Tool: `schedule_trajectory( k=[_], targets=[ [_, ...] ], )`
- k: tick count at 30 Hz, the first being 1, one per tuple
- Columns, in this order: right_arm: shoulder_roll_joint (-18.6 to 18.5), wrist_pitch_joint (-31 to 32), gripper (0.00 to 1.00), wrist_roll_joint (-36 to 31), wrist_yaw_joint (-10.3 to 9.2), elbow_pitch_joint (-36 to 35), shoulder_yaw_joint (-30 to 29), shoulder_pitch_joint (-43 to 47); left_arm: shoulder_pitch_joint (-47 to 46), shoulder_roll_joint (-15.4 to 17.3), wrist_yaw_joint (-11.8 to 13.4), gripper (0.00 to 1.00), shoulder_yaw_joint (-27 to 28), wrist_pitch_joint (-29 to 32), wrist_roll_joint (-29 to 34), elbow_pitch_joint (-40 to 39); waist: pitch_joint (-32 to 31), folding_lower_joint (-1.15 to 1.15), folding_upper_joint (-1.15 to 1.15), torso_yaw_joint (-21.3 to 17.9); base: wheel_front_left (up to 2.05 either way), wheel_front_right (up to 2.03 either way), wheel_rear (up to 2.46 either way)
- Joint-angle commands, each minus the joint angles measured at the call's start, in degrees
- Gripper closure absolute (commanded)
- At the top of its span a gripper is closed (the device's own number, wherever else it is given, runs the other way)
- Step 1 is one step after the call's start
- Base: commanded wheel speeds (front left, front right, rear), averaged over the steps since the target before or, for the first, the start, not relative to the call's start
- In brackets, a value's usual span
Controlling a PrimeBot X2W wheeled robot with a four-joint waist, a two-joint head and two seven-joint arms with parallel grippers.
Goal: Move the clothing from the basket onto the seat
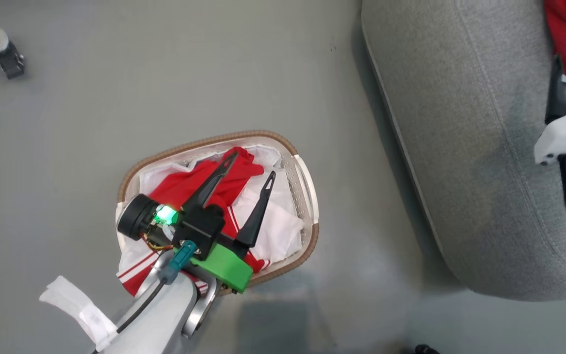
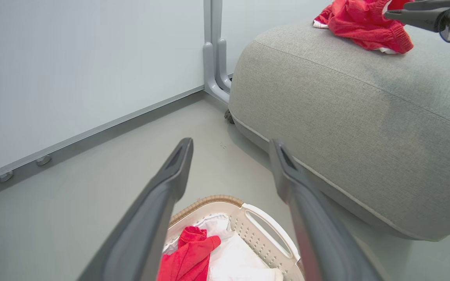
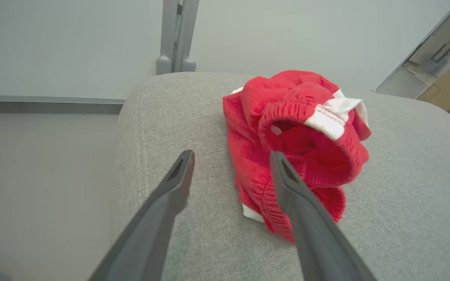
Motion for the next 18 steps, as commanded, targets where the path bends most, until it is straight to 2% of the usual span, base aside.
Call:
schedule_trajectory(
  k=[1,5,11,18],
  targets=[
    [0.11,-0.26,0.00,0.33,-0.08,-1.14,0.67,1.64,0.92,0.02,0.37,0.00,0.56,-0.37,-0.32,0.21,-2.88,0.00,0.00,0.41,0.00,0.00,0.00],
    [0.81,-0.27,0.00,0.85,-0.08,-4.45,2.82,4.43,2.49,-0.35,1.48,0.00,2.96,-0.50,-0.99,0.42,-6.29,0.00,0.00,1.57,0.00,0.00,0.00],
    [0.89,-0.27,0.00,2.04,-0.08,-10.18,5.84,7.74,7.05,-1.46,2.67,0.00,9.69,-0.49,-1.66,-1.24,-12.27,0.00,0.00,5.16,0.00,0.00,0.00],
    [3.04,-0.27,0.00,3.82,-0.08,-14.45,10.26,12.39,14.44,-3.56,3.20,0.00,18.15,-0.49,-1.92,-2.49,-17.73,0.00,0.00,9.09,0.00,0.00,0.00]
  ],
)
